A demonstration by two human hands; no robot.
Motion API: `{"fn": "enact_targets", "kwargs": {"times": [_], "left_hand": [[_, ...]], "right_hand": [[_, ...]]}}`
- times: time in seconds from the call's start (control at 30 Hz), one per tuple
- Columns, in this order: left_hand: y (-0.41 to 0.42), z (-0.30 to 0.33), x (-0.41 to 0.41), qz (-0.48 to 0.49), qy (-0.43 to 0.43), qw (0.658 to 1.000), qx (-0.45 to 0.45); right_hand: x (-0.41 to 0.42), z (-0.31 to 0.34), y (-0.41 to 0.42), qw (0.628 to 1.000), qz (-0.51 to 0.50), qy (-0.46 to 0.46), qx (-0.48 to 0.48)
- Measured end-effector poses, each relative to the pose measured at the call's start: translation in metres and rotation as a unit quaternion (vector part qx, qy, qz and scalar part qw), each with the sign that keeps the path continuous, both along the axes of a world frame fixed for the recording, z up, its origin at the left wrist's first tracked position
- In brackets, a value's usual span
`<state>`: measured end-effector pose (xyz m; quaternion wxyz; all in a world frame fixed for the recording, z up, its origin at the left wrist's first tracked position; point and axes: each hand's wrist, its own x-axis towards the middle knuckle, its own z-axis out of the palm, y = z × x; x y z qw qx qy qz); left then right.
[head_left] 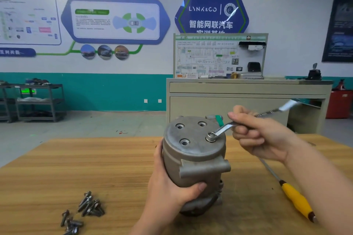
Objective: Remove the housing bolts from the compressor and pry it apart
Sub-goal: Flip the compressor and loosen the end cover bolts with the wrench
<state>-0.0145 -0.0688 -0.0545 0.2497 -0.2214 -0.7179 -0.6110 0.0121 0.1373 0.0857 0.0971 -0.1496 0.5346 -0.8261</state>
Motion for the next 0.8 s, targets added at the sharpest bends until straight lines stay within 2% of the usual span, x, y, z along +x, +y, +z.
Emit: {"fn": "enact_targets", "kwargs": {"times": [0.1, 0.23, 0.37, 0.43, 0.5, 0.53, 0.6, 0.67, 0.8], "left_hand": [[0.000, -0.001, 0.000, -0.004, -0.007, 1.000, -0.006], [0.002, -0.002, 0.001, -0.006, -0.008, 1.000, -0.006], [0.002, -0.002, 0.002, -0.006, -0.006, 1.000, 0.001], [0.001, -0.001, 0.002, -0.010, 0.001, 1.000, 0.001], [0.002, -0.001, 0.001, -0.014, 0.005, 1.000, 0.001], [0.002, -0.002, 0.002, -0.015, 0.007, 1.000, 0.001], [0.004, -0.002, 0.002, -0.012, 0.018, 1.000, 0.001], [0.008, -0.001, 0.004, 0.008, 0.028, 1.000, 0.010], [0.019, -0.002, 0.009, 0.055, 0.040, 0.997, 0.029]], "right_hand": [[-0.023, 0.025, 0.005, 0.985, 0.110, -0.116, 0.059], [-0.045, 0.040, 0.003, 0.964, 0.169, -0.152, 0.139], [-0.053, 0.033, 0.002, 0.967, 0.210, -0.098, 0.103], [-0.050, 0.030, 0.001, 0.976, 0.202, -0.075, 0.021], [-0.044, 0.030, -0.003, 0.979, 0.161, -0.065, -0.107], [-0.038, 0.029, -0.006, 0.982, 0.113, -0.053, -0.142], [-0.022, 0.025, -0.012, 0.993, -0.023, -0.001, -0.116], [-0.002, 0.013, -0.022, 0.987, -0.135, 0.073, -0.055], [0.029, -0.019, -0.041, 0.934, -0.298, 0.192, -0.038]]}}
